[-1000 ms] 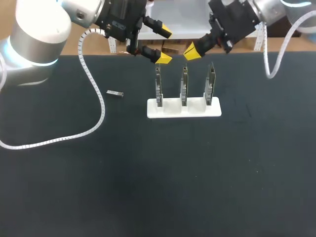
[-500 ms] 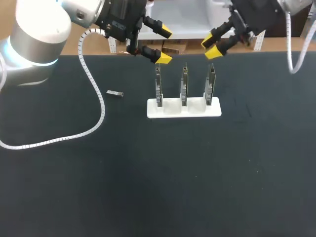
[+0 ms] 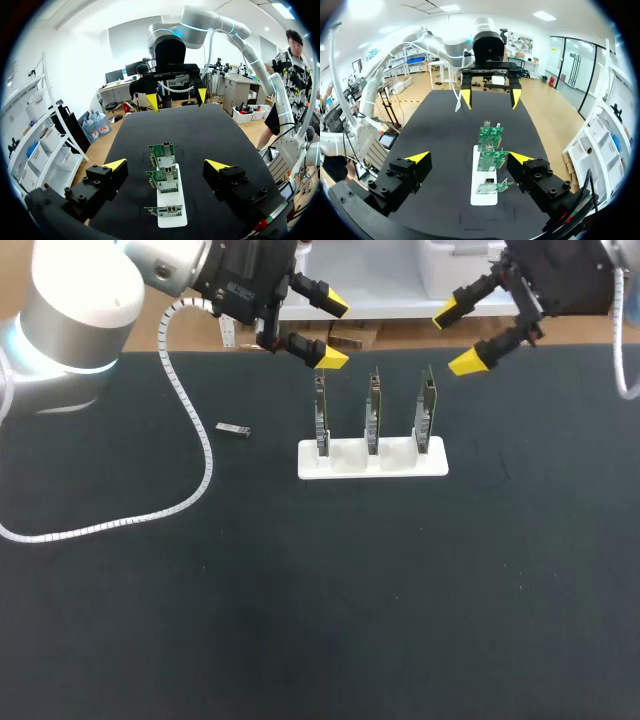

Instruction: Pick up the optical module with the left hand, and insert it into the network port with the right hand.

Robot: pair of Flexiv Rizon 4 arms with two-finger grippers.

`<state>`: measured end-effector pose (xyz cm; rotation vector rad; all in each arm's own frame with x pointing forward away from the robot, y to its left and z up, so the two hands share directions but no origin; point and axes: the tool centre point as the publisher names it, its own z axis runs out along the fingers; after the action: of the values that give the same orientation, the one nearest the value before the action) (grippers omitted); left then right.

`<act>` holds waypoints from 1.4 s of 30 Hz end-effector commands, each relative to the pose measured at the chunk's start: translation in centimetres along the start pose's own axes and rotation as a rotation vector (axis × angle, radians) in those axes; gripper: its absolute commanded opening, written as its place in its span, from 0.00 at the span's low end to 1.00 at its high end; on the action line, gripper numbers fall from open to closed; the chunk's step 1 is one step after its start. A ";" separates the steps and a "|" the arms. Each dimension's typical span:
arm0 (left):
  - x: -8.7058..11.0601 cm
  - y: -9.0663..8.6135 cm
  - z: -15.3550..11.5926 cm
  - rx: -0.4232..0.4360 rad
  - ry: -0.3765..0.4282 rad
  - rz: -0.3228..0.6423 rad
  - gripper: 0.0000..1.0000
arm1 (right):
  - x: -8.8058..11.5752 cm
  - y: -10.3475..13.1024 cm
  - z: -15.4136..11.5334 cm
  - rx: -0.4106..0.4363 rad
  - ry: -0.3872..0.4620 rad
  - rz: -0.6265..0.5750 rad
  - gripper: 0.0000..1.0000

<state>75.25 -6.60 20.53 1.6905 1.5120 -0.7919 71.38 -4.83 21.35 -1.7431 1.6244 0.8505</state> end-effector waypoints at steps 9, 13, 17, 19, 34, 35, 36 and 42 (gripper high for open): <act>-0.1 0.2 0.0 0.004 0.007 -0.003 1.00 | 0.3 -0.8 -2.5 -0.090 0.032 -0.012 1.00; -0.1 0.2 0.0 0.004 0.007 -0.003 1.00 | 0.6 -0.2 -2.2 -0.079 0.031 0.002 1.00; -0.1 0.2 0.0 0.004 0.007 -0.003 1.00 | 0.9 0.3 -2.1 -0.055 0.024 0.015 1.00; -0.1 0.2 0.0 0.004 0.007 -0.003 1.00 | 0.9 0.5 -2.1 -0.042 0.023 0.023 1.00; -0.1 0.2 0.0 0.004 0.007 -0.003 1.00 | 1.2 1.3 -2.2 0.009 0.036 0.067 1.00; -0.1 0.2 0.0 0.004 0.007 -0.003 1.00 | 1.2 1.3 -2.2 0.009 0.036 0.067 1.00; -0.1 0.2 0.0 0.004 0.007 -0.003 1.00 | 1.2 1.3 -2.2 0.009 0.036 0.067 1.00; -0.1 0.2 0.0 0.004 0.007 -0.003 1.00 | 1.2 1.3 -2.2 0.009 0.036 0.067 1.00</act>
<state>75.25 -6.60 20.53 1.6905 1.5120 -0.7920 70.73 -7.35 21.68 -1.7268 1.7116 0.8665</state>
